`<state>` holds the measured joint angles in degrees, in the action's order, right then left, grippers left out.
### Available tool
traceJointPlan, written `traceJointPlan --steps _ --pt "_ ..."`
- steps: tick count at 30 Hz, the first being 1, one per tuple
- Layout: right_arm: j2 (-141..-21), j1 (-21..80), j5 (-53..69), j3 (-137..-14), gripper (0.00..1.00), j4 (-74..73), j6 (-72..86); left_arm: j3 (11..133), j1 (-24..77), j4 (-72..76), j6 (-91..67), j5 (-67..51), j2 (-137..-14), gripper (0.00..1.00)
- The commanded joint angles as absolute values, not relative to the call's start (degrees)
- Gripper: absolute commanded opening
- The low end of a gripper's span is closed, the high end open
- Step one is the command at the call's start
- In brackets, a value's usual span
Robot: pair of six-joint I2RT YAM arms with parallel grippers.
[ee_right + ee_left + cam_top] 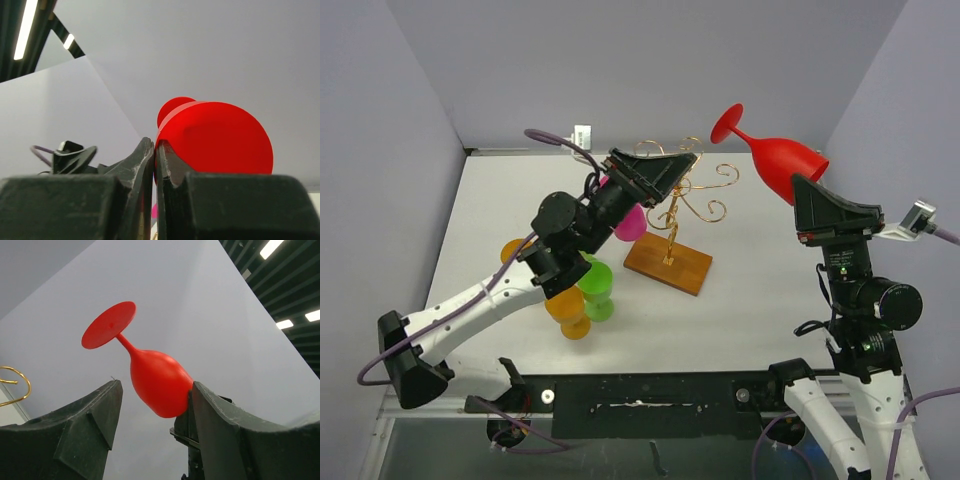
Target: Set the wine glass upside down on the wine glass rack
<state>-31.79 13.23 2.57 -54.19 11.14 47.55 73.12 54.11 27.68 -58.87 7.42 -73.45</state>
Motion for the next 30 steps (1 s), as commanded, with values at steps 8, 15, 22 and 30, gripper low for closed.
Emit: traceJointPlan --steps 8,15,22,30 --pt "-29.47 13.65 10.63 -52.71 0.0 22.09 52.68 81.51 58.9 38.05 -60.01 14.93 -83.09 0.52" --pt "-28.21 13.66 11.54 -51.4 0.0 22.11 54.91 81.24 64.32 46.56 -53.12 21.04 -84.97 0.5" --pt "-29.24 13.66 18.46 -51.68 0.0 23.77 55.44 84.33 64.51 46.88 -54.3 21.76 -87.67 0.47" --pt "-28.52 13.66 21.44 -50.0 0.0 22.99 58.14 82.46 64.52 52.48 -53.87 22.02 -87.77 0.24"
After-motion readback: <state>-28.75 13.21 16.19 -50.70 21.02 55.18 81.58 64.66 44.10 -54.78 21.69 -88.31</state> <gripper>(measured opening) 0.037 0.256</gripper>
